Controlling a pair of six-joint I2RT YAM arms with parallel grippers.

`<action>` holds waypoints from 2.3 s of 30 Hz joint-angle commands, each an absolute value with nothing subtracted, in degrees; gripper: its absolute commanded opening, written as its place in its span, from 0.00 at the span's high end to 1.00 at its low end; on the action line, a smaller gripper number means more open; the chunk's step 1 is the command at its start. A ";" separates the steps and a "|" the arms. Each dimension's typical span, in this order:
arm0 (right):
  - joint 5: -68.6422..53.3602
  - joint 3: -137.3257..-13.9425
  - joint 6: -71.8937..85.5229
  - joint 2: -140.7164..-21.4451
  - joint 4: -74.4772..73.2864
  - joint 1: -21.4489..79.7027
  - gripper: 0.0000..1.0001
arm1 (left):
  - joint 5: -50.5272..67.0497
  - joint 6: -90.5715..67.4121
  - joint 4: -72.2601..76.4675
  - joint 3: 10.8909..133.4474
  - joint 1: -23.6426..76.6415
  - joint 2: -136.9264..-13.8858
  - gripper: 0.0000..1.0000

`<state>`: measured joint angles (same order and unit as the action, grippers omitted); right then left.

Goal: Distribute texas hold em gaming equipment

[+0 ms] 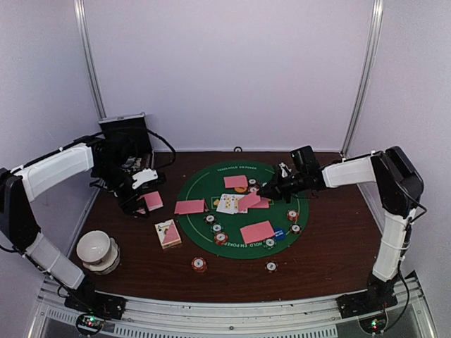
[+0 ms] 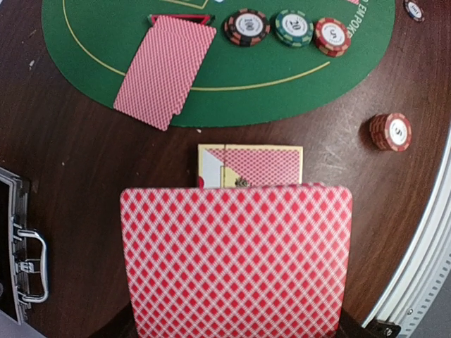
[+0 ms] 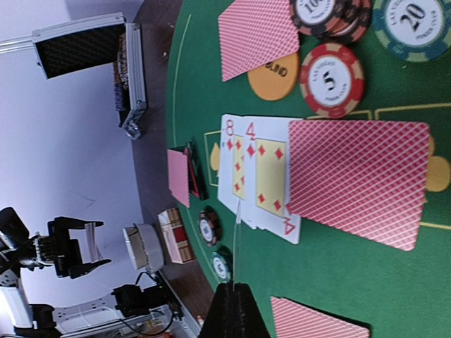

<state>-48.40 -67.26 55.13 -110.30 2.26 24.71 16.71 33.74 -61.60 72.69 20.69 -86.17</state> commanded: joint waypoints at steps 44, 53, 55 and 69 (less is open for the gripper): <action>-23.00 -77.30 33.74 -90.47 -29.14 26.19 0.00 | 10.50 52.51 -42.15 47.66 14.87 -88.45 1.00; -21.08 -73.74 33.44 -85.80 -30.82 26.28 0.00 | 11.39 50.10 -38.88 46.61 18.15 -91.42 0.45; -20.73 -73.34 33.36 -85.34 -31.07 26.28 0.01 | 11.59 49.78 -38.78 46.86 18.19 -91.69 0.23; -8.65 -74.96 26.86 -81.03 -36.54 26.15 0.00 | 15.68 41.29 -48.98 58.98 17.77 -85.97 0.03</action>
<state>-17.89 -73.82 30.94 -85.19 -34.24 25.98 12.60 46.81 -45.78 51.99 18.02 -90.02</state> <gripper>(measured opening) 0.995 0.975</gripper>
